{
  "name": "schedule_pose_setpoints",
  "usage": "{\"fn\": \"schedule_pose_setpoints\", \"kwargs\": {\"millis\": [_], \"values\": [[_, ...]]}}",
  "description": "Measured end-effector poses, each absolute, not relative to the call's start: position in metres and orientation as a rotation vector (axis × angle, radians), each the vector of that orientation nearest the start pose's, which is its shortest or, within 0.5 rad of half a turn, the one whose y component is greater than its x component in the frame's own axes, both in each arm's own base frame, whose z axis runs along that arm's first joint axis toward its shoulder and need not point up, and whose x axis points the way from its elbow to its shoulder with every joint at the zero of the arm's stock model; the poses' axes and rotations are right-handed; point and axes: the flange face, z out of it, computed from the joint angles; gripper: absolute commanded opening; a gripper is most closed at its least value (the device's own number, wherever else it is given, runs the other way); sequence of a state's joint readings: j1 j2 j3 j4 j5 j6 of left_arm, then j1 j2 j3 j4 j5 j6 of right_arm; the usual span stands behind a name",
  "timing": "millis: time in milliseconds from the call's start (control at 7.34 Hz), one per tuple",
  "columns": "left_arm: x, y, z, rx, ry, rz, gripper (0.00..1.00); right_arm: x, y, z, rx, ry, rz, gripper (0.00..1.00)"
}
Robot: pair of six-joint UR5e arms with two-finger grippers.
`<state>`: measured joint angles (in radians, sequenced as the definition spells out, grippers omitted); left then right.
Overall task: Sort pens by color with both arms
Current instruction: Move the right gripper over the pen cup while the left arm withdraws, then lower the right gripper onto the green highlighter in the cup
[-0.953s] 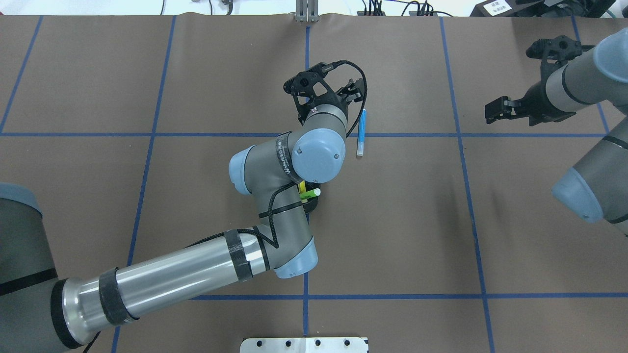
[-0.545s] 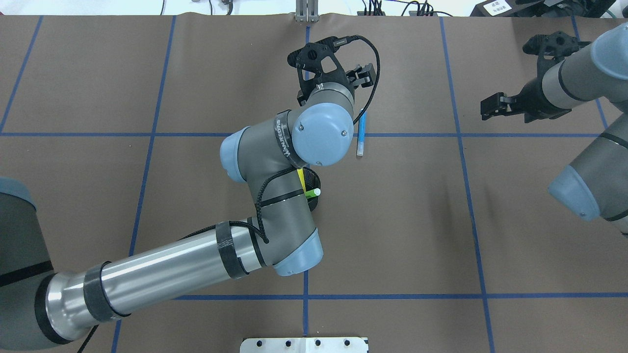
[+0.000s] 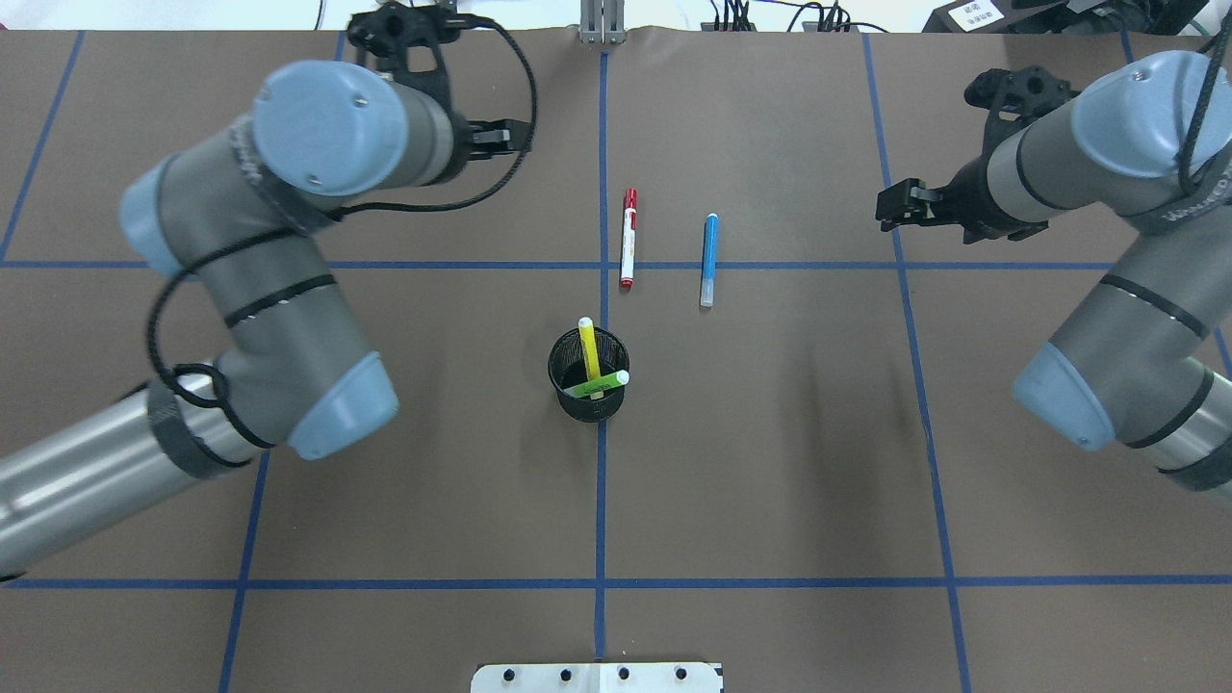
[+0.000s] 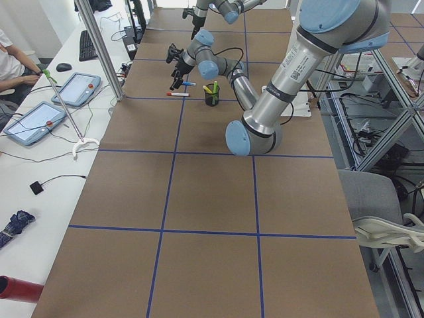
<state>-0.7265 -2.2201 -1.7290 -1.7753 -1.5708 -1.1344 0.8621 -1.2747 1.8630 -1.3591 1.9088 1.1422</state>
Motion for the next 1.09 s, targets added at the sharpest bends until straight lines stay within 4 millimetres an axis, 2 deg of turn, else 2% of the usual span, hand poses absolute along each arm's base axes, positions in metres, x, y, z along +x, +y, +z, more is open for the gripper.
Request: {"fn": "schedule_pose_setpoints", "kwargs": {"millis": [272, 408, 545, 817, 1089], "values": [[0.324, -0.551, 0.261, 0.481, 0.812, -0.120, 1.00, -0.361, -0.489, 0.302, 0.193, -0.892, 0.354, 0.99], [0.290, -0.554, 0.288, 0.440, 0.814, -0.082, 1.00, -0.392, -0.468, 0.277, 0.177, -0.933, 0.389, 0.99], [0.269, -0.554, 0.306, 0.404, 0.821, -0.067, 1.00, -0.417, -0.443, 0.256, 0.162, -0.971, 0.399, 0.99], [0.255, -0.550, 0.316, 0.378, 0.835, -0.058, 1.00, -0.460, -0.400, 0.226, 0.152, -1.021, 0.355, 0.96], [0.253, -0.547, 0.315, 0.367, 0.849, -0.052, 1.00, -0.487, -0.375, 0.207, 0.148, -1.059, 0.304, 0.88]]}}
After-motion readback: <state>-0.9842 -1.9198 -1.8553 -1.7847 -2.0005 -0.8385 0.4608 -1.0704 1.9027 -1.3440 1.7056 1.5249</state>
